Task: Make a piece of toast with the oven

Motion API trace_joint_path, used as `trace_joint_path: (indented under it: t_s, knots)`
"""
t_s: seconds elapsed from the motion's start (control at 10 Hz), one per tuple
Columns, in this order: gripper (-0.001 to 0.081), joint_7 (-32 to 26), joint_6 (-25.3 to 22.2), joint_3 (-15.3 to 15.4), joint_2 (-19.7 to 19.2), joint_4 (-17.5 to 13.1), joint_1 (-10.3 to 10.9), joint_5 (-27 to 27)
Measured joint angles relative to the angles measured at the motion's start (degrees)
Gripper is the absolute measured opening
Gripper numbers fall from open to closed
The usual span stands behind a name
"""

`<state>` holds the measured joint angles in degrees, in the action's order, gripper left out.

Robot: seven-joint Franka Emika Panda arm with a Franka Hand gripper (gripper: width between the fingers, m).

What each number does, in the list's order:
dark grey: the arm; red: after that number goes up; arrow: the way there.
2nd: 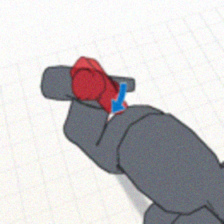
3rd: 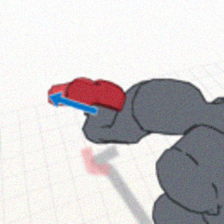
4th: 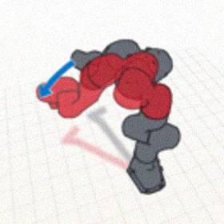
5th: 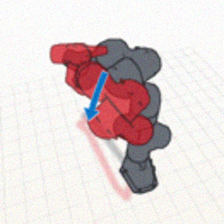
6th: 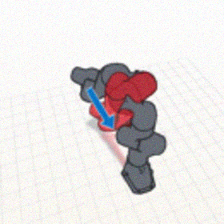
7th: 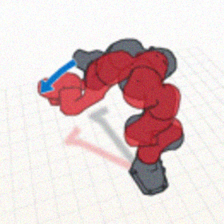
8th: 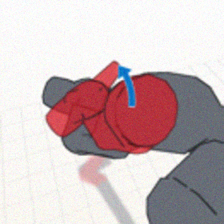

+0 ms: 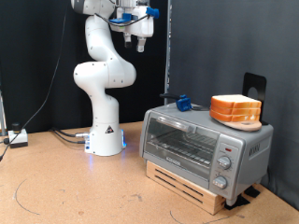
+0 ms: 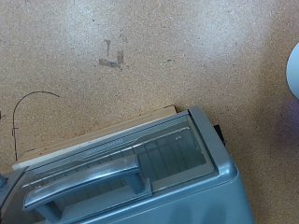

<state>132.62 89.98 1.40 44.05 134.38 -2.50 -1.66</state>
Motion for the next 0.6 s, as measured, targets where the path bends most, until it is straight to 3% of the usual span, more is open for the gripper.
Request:
trace_joint_path:
  t_s: [0.2, 0.6]
  knots:
    - [0.0807, -2.17, 5.32, 0.29, 0.2, 0.43, 0.14, 0.0]
    - [0.0807, -26.94, 6.96, -2.43, -0.44, 0.55, 4.36, 1.07]
